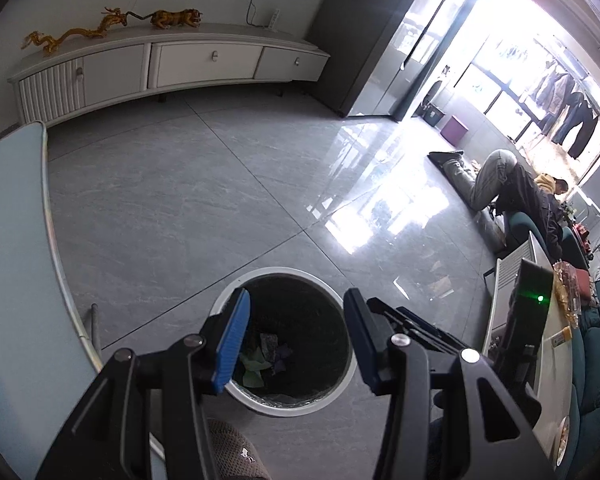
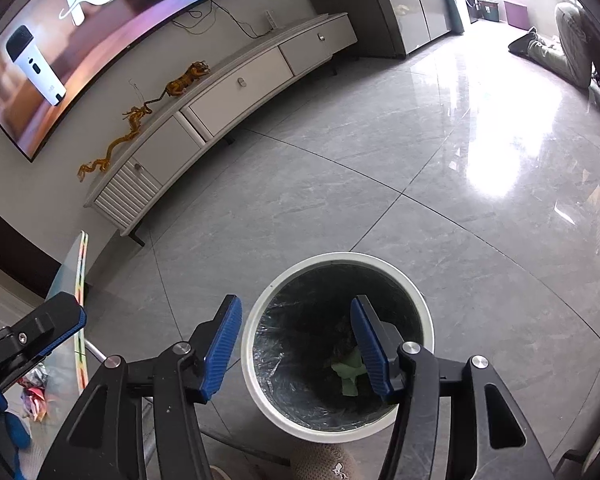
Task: Collect trash
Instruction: 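Return both tools to the table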
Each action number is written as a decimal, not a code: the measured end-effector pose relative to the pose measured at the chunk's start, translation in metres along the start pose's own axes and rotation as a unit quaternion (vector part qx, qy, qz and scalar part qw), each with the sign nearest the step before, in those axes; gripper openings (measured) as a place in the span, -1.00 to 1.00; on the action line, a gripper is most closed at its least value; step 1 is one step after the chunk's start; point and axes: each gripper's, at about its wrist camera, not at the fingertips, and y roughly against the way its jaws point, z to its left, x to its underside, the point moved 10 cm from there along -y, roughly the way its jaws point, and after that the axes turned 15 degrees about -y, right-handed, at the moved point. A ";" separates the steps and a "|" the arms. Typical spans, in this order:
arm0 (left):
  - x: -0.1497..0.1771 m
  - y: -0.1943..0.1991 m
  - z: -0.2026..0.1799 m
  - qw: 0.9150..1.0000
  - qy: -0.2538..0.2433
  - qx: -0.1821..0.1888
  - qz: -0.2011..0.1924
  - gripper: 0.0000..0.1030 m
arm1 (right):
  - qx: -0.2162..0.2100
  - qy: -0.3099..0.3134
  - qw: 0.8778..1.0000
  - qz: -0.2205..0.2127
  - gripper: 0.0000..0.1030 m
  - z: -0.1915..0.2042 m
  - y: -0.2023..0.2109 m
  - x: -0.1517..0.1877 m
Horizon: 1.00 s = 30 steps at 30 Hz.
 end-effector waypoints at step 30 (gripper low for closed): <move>0.066 0.331 0.178 0.946 0.104 -0.241 -0.191 -0.04 | -0.142 0.173 0.973 -0.054 0.14 0.220 0.135 0.075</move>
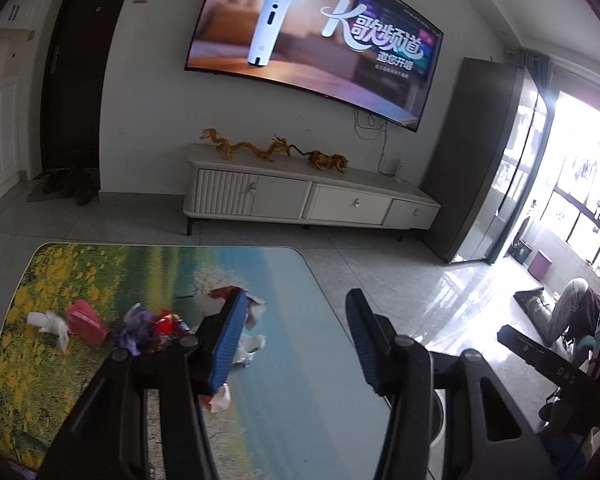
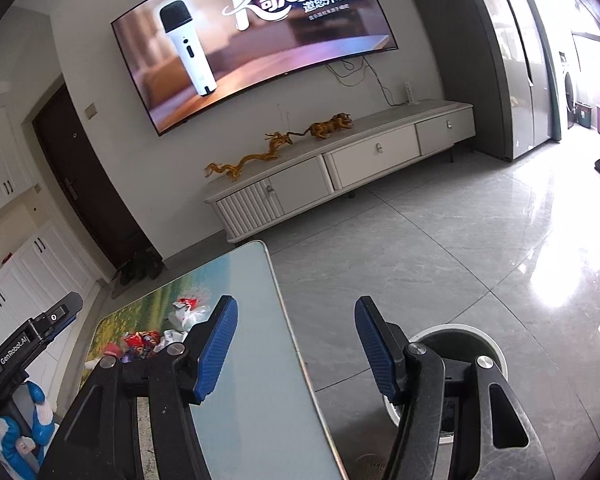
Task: Collect trash
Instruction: 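Return both tools to the table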
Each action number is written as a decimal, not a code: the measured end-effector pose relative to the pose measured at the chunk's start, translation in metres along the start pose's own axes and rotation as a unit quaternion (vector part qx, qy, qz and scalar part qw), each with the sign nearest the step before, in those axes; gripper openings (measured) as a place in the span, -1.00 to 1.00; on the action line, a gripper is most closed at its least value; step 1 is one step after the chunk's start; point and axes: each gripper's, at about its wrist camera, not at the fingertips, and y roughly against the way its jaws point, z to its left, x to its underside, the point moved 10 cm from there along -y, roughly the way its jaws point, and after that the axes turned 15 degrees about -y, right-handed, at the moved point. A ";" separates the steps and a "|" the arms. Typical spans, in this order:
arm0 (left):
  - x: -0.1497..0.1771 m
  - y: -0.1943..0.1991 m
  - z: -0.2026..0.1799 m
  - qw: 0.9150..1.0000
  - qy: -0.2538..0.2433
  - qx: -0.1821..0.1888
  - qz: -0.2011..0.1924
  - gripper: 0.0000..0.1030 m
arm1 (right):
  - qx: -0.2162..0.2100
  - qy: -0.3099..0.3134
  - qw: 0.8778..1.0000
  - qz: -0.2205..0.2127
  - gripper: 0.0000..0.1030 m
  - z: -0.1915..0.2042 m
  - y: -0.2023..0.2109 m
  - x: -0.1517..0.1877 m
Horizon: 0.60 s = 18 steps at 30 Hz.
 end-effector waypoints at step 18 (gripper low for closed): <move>0.109 -0.068 0.154 0.980 0.144 -0.088 0.107 -0.08 | -0.081 0.118 0.975 0.172 0.21 0.133 -0.141 0.108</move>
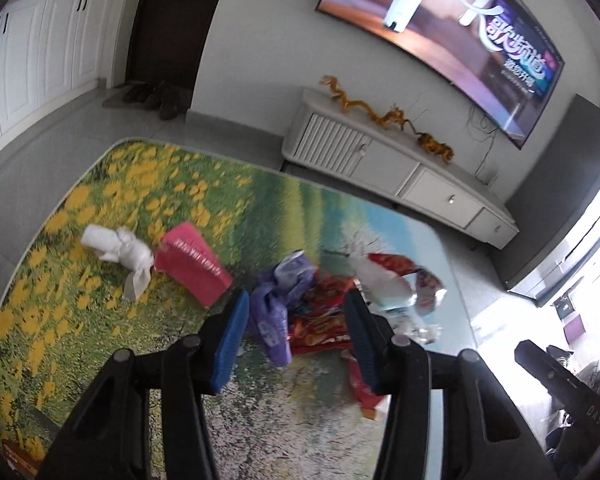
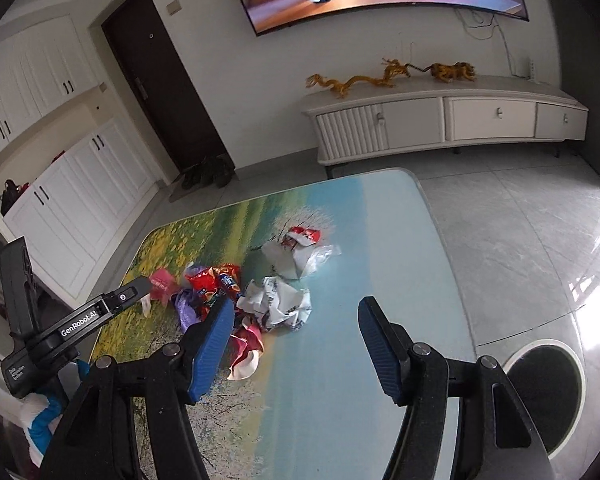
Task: Collect trash
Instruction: 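Grasp the white printed bag with the right tool while the left tool grasps a purple bag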
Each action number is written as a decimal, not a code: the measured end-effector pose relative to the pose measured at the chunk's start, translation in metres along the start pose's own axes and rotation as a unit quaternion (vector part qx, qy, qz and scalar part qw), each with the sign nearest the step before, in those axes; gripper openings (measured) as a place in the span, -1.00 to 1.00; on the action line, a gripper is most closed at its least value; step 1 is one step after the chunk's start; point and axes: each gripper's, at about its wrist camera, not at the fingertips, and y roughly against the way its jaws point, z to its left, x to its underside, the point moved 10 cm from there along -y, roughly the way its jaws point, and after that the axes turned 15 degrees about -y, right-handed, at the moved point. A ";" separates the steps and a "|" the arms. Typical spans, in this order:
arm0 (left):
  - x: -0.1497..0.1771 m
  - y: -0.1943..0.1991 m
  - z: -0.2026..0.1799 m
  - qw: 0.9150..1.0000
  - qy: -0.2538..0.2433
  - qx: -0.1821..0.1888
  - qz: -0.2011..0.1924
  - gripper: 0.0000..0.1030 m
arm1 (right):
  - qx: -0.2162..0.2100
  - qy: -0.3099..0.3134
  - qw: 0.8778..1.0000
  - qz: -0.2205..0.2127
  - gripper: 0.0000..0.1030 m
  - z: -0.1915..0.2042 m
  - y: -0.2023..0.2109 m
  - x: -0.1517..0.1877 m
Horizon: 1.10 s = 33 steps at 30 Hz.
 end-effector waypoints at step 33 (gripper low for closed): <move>0.027 -0.034 0.012 0.999 0.030 -0.009 0.030 -0.72 | -0.047 -0.010 0.995 0.085 -0.33 -0.007 -0.086 0.029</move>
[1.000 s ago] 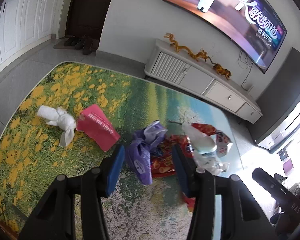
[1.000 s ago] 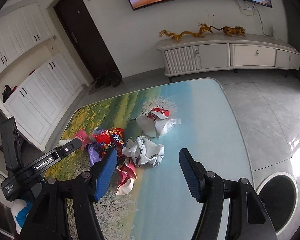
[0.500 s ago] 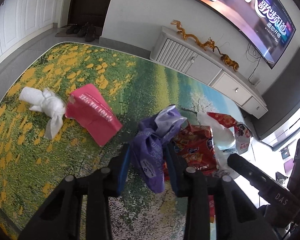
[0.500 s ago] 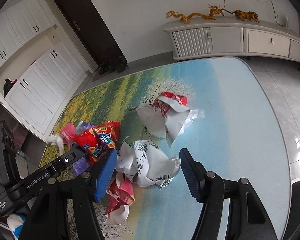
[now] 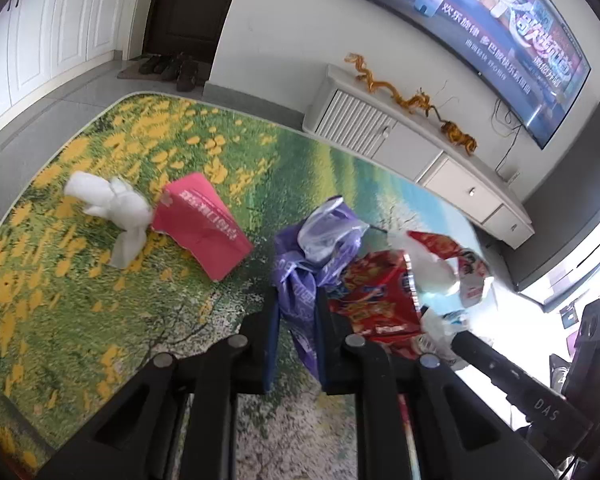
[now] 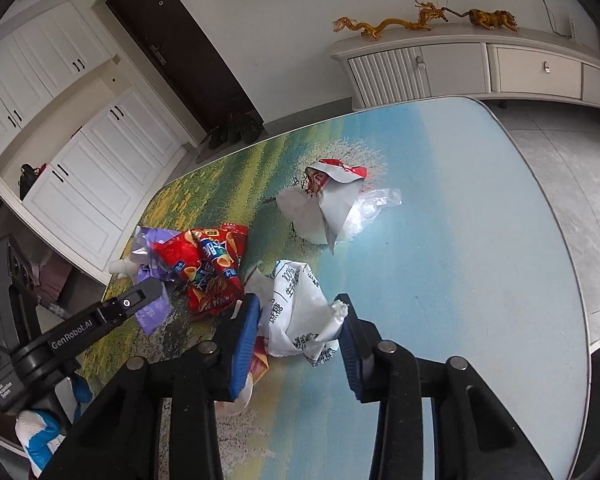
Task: Collect trash
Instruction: 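Grasp the white printed bag with the right tool while the left tool grasps a purple bag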
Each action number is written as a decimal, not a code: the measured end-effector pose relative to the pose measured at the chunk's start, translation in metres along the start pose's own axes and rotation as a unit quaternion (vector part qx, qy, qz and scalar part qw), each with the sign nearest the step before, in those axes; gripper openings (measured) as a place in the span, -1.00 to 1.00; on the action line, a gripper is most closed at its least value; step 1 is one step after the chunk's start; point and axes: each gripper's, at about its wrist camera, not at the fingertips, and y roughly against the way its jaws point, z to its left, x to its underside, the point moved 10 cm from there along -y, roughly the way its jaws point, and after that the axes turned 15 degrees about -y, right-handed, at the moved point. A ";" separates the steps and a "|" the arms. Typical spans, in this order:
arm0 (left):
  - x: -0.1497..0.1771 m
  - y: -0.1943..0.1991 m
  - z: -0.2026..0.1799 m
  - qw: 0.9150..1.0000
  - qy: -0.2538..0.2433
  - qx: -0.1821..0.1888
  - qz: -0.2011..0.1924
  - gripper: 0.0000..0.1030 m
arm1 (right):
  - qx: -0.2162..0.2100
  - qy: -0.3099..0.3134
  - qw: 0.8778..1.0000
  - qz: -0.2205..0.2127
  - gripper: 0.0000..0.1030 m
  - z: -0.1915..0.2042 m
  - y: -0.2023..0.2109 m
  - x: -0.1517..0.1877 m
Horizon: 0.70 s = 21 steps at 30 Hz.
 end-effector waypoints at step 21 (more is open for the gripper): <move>-0.024 0.128 -0.065 0.990 -0.055 0.068 -0.108 -0.72 | -0.036 0.006 0.989 -0.143 -0.44 0.037 0.161 0.013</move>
